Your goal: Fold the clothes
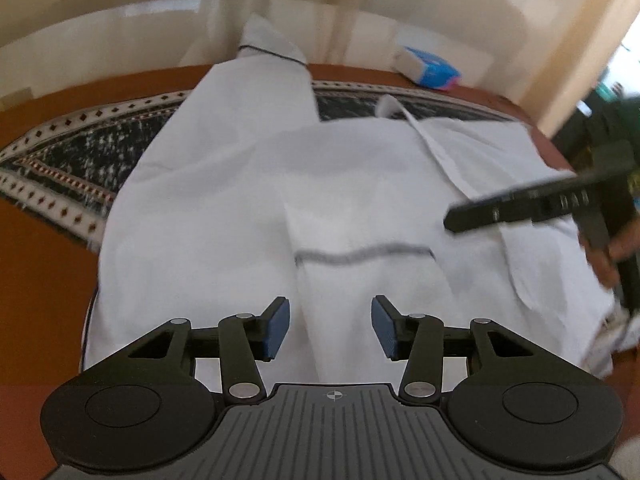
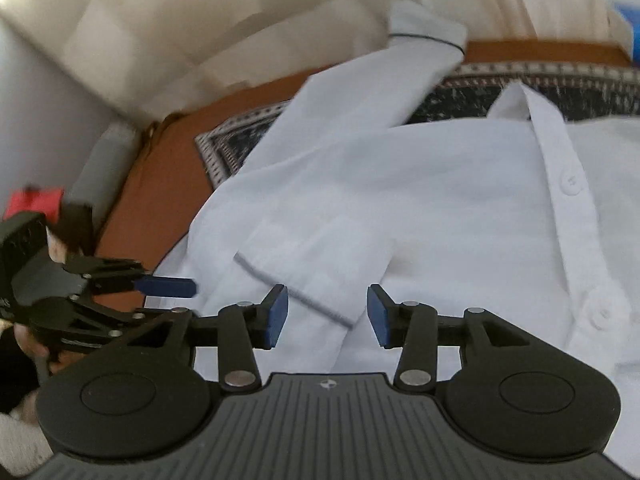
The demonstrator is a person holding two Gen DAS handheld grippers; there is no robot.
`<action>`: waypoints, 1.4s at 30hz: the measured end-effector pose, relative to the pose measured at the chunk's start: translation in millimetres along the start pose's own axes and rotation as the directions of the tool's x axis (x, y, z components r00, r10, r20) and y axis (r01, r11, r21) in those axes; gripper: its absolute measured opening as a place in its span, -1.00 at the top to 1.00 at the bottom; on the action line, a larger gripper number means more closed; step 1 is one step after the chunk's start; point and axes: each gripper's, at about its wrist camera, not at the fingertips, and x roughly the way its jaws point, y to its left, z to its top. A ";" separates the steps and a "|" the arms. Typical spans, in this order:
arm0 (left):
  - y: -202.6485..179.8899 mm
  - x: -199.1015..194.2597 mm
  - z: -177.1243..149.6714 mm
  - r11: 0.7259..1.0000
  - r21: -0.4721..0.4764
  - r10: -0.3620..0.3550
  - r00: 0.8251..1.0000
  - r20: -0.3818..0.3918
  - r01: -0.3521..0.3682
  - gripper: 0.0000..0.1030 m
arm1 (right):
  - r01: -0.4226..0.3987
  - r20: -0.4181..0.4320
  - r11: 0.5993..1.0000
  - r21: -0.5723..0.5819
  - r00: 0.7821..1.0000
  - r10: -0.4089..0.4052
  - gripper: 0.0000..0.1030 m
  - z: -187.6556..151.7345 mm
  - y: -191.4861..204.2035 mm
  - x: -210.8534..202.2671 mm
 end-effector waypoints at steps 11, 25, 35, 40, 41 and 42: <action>14.2 50.3 14.2 0.984 -0.019 0.174 0.982 -0.080 -0.176 0.61 | 0.030 -0.079 1.000 0.007 0.996 -0.030 0.52 14.8 -30.1 61.4; 41.0 3.0 106.9 0.948 -0.051 0.318 0.931 0.179 -0.314 -0.64 | 0.003 0.073 0.987 -0.161 0.997 0.009 0.03 166.4 -40.6 16.0; 75.2 57.6 151.3 0.957 0.028 0.287 0.956 0.067 -0.289 -0.64 | 0.094 0.156 0.994 0.049 0.983 -0.101 -0.31 271.7 -102.8 79.8; 87.8 73.0 155.3 0.972 0.040 0.231 0.971 0.054 -0.233 -0.65 | 0.109 0.122 0.988 0.106 0.985 -0.122 -0.31 270.5 -136.4 121.1; 90.9 76.6 155.8 0.975 0.035 0.218 0.975 0.054 -0.220 -0.65 | 0.098 0.125 0.989 0.114 0.986 -0.112 -0.31 270.2 -142.8 126.8; 93.7 79.7 155.7 0.979 0.029 0.201 0.978 0.055 -0.203 -0.65 | 0.084 0.129 0.989 0.123 0.987 -0.100 -0.31 270.0 -148.2 131.9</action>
